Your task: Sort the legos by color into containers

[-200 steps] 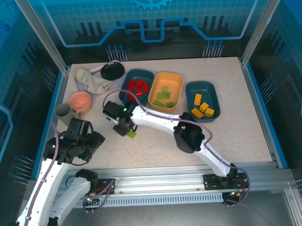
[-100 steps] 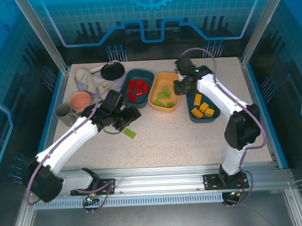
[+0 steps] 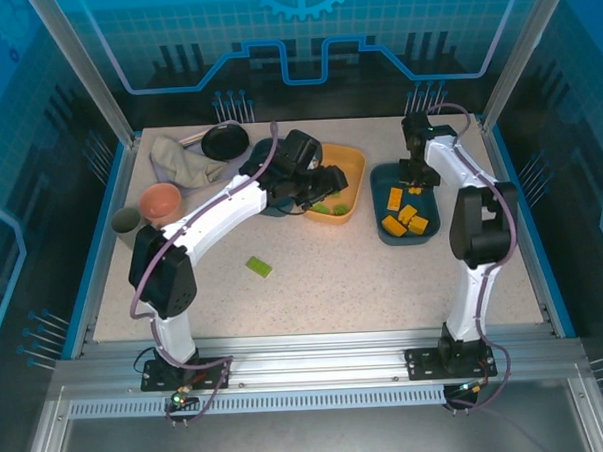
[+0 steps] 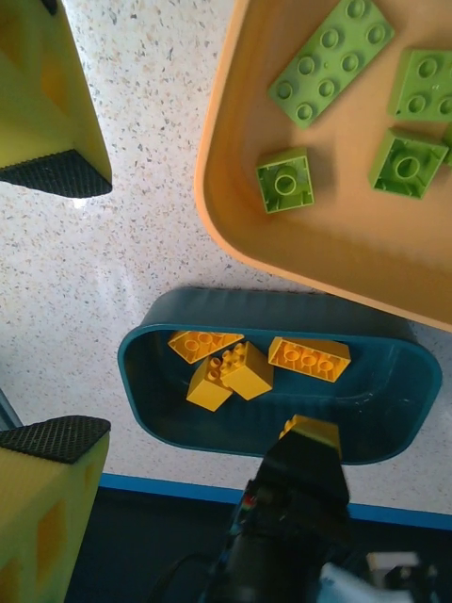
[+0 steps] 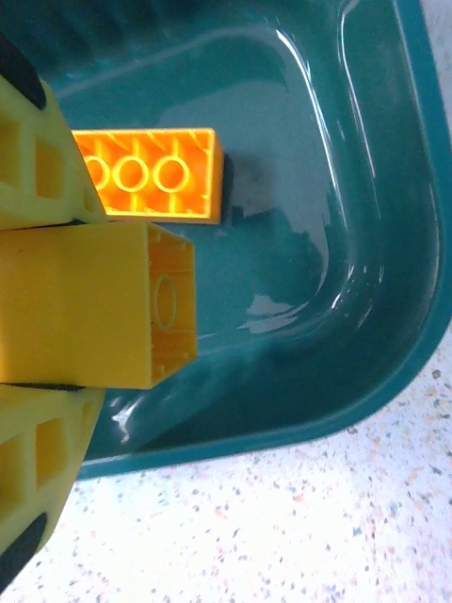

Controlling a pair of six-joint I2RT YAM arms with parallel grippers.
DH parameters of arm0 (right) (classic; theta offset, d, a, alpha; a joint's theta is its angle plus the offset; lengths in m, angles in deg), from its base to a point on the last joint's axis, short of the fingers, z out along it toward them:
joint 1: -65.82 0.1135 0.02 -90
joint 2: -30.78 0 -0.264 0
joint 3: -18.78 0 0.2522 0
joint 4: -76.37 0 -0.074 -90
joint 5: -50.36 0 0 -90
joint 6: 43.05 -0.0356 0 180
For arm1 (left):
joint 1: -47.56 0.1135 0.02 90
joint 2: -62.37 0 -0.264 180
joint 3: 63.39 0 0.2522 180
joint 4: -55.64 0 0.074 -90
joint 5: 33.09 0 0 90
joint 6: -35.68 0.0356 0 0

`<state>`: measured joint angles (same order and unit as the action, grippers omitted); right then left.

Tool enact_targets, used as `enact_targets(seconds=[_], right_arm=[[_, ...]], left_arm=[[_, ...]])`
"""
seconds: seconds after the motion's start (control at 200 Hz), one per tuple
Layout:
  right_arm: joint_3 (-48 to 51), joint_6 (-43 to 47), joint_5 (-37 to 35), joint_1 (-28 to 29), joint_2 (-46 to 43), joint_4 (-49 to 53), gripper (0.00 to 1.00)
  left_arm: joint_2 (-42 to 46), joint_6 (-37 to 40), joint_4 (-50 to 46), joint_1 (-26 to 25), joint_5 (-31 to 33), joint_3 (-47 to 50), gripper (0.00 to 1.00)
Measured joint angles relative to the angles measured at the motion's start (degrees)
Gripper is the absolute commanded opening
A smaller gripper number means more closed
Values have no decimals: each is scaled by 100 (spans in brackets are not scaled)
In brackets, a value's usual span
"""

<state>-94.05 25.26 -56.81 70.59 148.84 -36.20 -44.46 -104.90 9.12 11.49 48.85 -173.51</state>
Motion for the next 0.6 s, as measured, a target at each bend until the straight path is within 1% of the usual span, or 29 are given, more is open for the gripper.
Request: enact_targets(seconds=[0.12,0.155,0.255,0.42,0.485,0.6], right_arm=[[-223,-63,-114,4,361,114,24],[-286,-83,-149,4,431,146,28],[-404,-162,-195,4,546,210,42],[-455,-216,-166,7,577,240,57],[-476,-214,-127,15,577,243,61],[-566,-232,-61,87,555,267,60]], left_arm=[[-116,22,-42,-11,-39,-90,66],[-125,26,-55,-11,-42,-96,66],[-125,68,-127,-11,-42,-101,66],[-122,109,-256,-11,-33,-98,67],[-90,109,-343,-11,28,-55,67],[122,105,-603,-9,229,122,68]])
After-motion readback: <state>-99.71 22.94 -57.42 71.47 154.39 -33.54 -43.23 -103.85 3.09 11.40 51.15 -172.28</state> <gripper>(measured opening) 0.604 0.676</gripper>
